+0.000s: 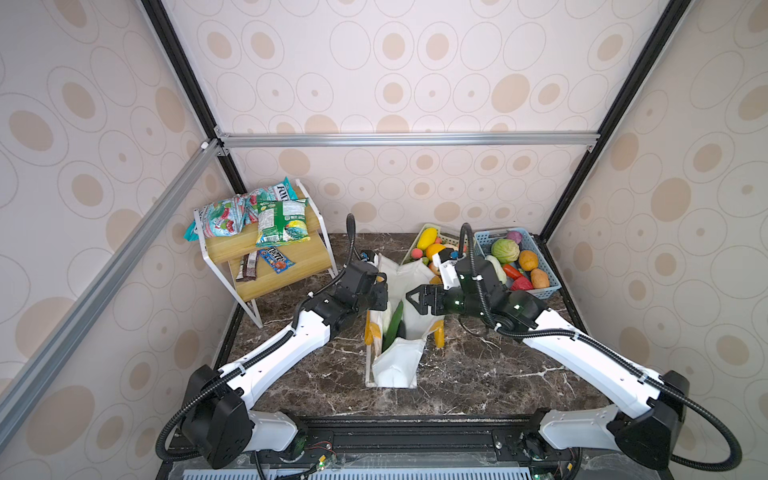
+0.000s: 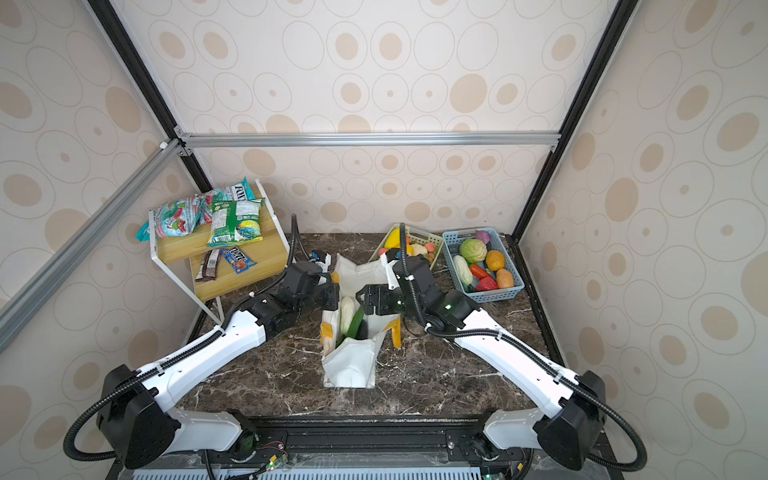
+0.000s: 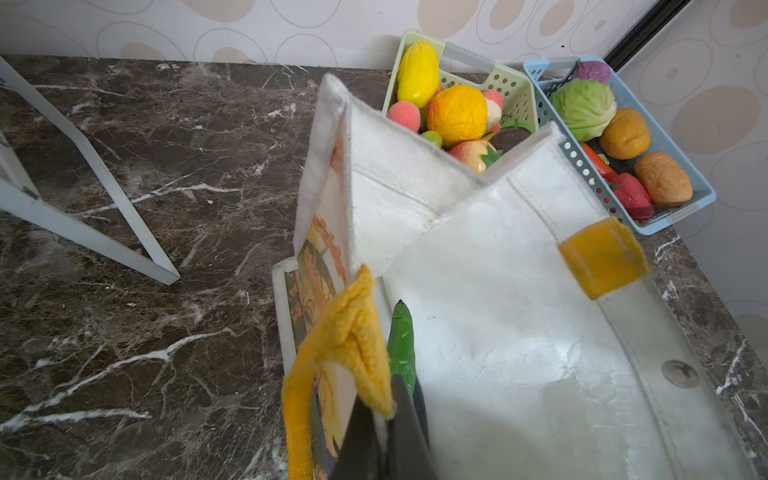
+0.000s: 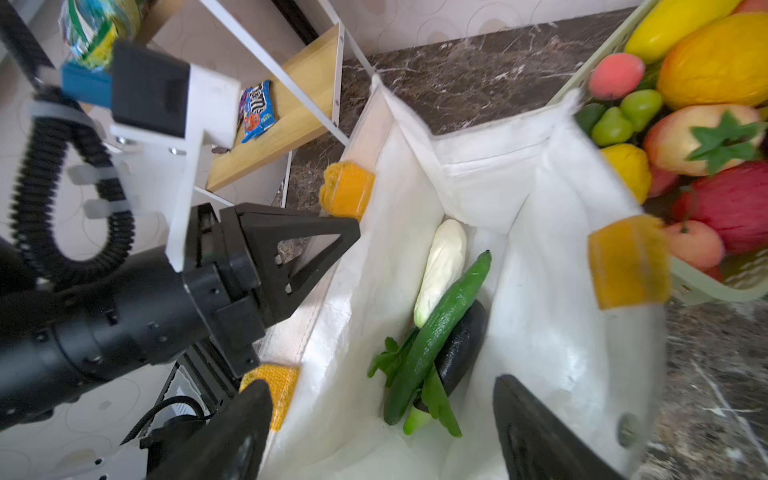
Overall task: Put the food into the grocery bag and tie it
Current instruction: 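Withdraw the right gripper from the bag toward the green basket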
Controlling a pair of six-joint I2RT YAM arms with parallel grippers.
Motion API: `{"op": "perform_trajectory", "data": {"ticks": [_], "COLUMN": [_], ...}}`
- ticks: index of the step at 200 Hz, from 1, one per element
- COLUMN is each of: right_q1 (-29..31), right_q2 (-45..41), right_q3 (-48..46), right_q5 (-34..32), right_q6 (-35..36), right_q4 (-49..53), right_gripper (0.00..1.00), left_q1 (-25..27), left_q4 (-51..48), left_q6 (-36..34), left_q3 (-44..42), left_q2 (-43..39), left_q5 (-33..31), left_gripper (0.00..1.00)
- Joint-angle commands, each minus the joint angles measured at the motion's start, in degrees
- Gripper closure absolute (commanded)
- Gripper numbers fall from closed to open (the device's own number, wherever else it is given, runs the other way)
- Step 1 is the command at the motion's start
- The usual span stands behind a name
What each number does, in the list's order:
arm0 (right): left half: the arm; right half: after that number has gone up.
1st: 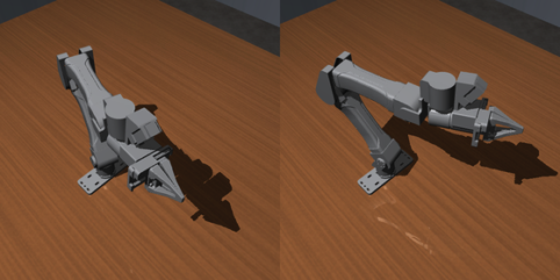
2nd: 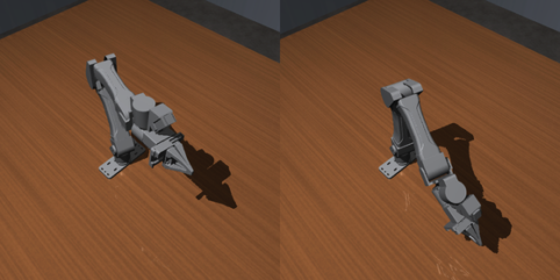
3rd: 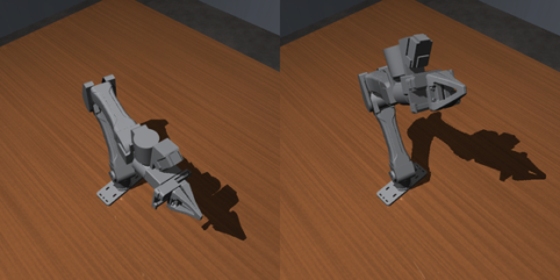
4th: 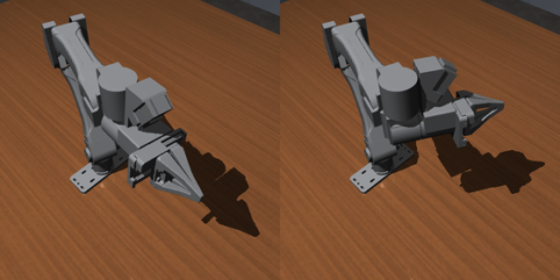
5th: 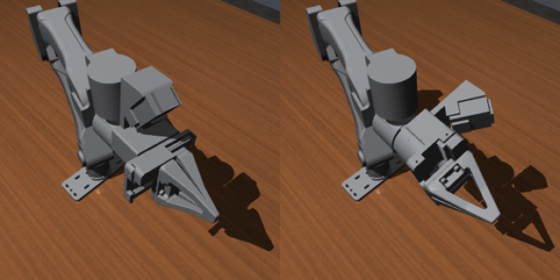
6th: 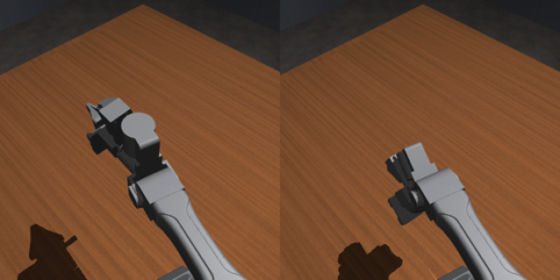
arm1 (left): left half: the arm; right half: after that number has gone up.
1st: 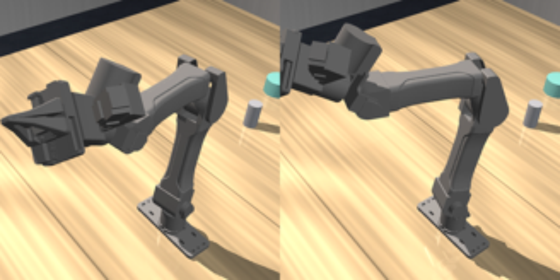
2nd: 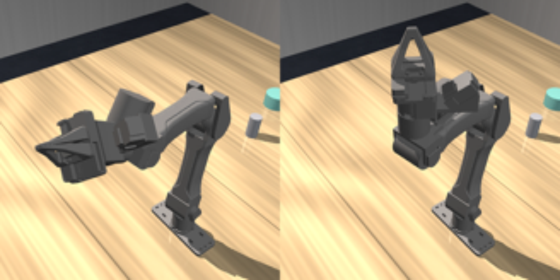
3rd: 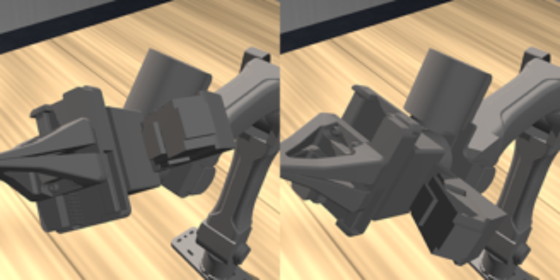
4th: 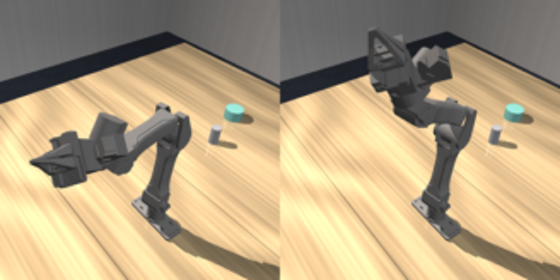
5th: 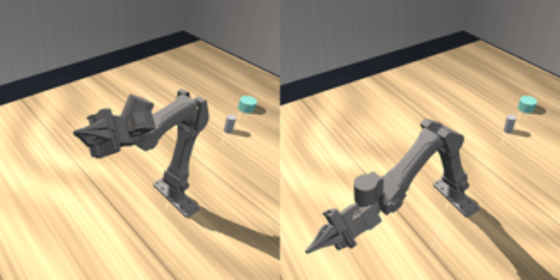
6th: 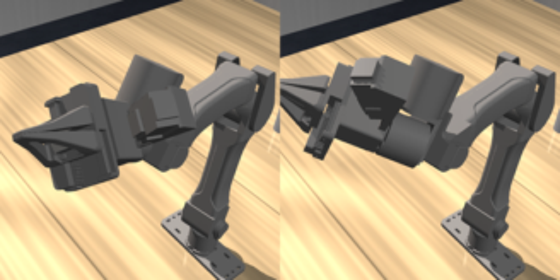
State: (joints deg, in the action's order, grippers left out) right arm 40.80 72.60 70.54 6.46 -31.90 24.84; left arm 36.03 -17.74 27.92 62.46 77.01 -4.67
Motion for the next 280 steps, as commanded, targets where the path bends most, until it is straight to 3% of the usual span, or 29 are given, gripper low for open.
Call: {"op": "perform_trajectory", "data": {"ticks": [1, 73, 124, 196, 247, 280], "right_q1": [-4.3, -20.2, -22.8, -24.4, -24.4, -24.4], "right_q2": [-2.5, -3.9, 2.5, 19.2, 31.3, 37.2], "right_q3": [0.8, 3.8, 4.0, 12.2, 21.1, 25.0], "right_q5": [0.6, 2.2, -2.8, -9.3, -4.5, 0.1], "right_q6": [2.4, 6.5, 8.4, 10.8, 12.3, 12.1], "right_q4": [4.9, 11.1, 9.2, 3.9, 3.6, 3.1], "right_gripper": [0.13, 0.12, 0.12, 0.12, 0.22, 0.22], "left_q1": [0.0, 0.0, 0.0, 0.0, 0.0, 0.0], "left_q4": [0.2, 1.4, 1.9, 2.3, 0.7, 0.6], "left_q6": [-0.2, 1.3, 1.2, 1.2, 1.3, 1.5], "left_q3": [2.8, 2.4, 1.5, 1.1, 1.1, 1.3], "left_q2": [1.0, 1.7, 0.5, 1.8, 2.7, 3.1], "left_q5": [-1.4, -1.2, -1.0, 0.8, -1.0, -1.1], "left_gripper": [1.00, 1.00, 1.00, 1.00, 1.00, 1.00]}}
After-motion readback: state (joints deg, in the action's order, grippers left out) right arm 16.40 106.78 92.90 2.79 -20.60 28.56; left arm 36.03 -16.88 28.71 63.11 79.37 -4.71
